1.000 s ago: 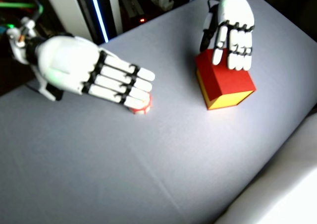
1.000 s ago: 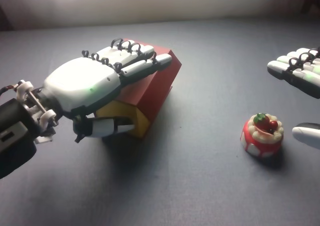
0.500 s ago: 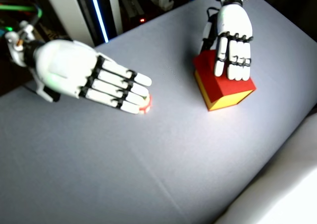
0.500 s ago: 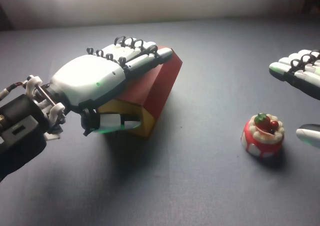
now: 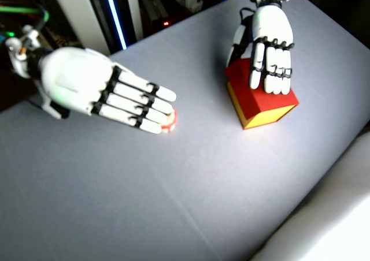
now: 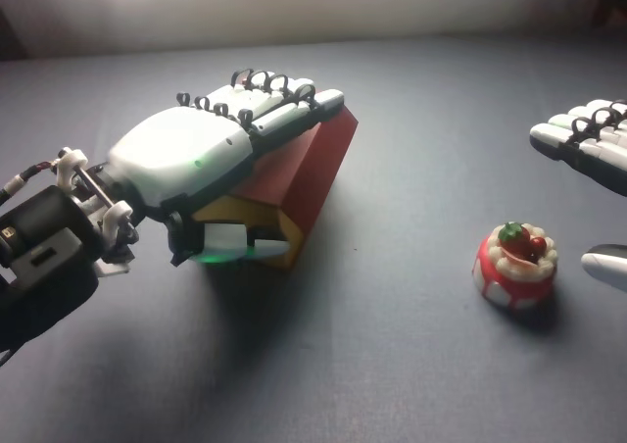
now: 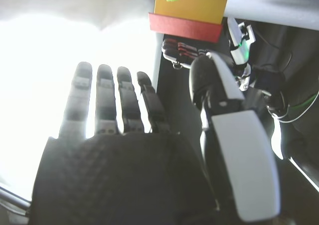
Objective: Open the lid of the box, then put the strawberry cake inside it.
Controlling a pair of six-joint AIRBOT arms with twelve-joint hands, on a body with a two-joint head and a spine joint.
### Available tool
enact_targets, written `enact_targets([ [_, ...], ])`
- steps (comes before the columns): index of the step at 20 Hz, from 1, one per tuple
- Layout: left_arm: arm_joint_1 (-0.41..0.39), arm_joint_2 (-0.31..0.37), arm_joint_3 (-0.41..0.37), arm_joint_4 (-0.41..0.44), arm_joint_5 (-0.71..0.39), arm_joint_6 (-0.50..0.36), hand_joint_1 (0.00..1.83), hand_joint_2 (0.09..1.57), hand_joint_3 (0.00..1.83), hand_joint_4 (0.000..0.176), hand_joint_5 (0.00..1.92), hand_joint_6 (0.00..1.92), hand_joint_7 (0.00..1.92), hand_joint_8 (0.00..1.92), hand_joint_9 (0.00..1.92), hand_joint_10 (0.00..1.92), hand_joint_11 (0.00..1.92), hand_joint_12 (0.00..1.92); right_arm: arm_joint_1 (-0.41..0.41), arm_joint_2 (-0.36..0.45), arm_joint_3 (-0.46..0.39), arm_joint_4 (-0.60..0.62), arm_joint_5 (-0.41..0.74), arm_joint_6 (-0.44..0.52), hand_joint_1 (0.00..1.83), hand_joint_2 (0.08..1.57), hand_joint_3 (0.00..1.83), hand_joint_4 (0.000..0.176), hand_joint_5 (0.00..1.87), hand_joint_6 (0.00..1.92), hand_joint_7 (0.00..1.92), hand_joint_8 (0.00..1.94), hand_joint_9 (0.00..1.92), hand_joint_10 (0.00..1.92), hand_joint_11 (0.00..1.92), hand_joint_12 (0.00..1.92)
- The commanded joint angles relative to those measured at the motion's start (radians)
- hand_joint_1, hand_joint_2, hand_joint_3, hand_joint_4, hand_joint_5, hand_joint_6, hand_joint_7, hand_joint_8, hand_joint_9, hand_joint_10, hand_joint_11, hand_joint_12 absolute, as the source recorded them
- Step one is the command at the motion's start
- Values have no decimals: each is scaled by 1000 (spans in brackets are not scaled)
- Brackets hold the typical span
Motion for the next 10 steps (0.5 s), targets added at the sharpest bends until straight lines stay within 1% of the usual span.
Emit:
enact_targets([
  [1,-12,-6,3,-2,-122,-5,1035,1041,0,105,0,0,0,0,0,0,0,0,3,3,3,7,133,5,520,1373,2,0,0,0,0,0,0,0,0,0],
  [2,-16,-11,7,-2,-115,-5,1025,1033,0,107,0,0,0,0,0,0,0,0,2,3,3,7,134,5,528,1369,0,0,0,0,0,0,0,0,0,0],
  [3,-23,-18,15,-2,-103,-5,1023,1030,0,96,0,0,0,0,0,0,0,0,1,3,3,8,134,6,531,1370,1,0,0,0,0,0,0,0,0,0],
  [4,-28,-26,23,-3,-94,-5,1026,1032,0,93,0,0,0,0,0,0,0,0,0,2,3,9,134,6,530,1369,0,0,0,0,0,0,0,0,0,0],
  [5,-32,-32,30,-7,-87,-5,1028,1032,0,84,0,0,0,0,0,0,0,0,-1,1,3,10,135,6,540,1366,0,0,0,0,0,0,0,0,0,0],
  [6,-35,-39,37,-14,-83,-5,1020,1041,0,80,0,0,0,0,0,0,0,0,-2,1,3,11,135,6,540,1364,0,0,0,0,0,0,0,0,0,0],
  [7,-37,-46,44,-25,-82,-5,1014,1052,0,88,0,0,0,0,0,0,0,0,-4,0,3,13,136,6,539,1359,0,0,0,0,0,0,0,0,0,0],
  [8,-39,-52,50,-36,-82,-5,1010,1068,2,100,0,0,0,0,0,0,0,0,-5,0,3,14,137,6,500,1364,0,0,0,0,0,0,0,0,0,0],
  [9,-41,-54,54,-43,-83,-5,1005,1073,4,102,0,0,0,0,0,0,0,0,-5,0,3,15,137,6,480,1368,1,0,0,0,0,0,0,0,0,0],
  [10,-43,-55,57,-51,-86,-5,964,1080,7,100,0,0,0,0,0,0,0,0,-6,0,3,15,138,6,477,1369,1,0,0,0,0,0,0,0,0,0],
])
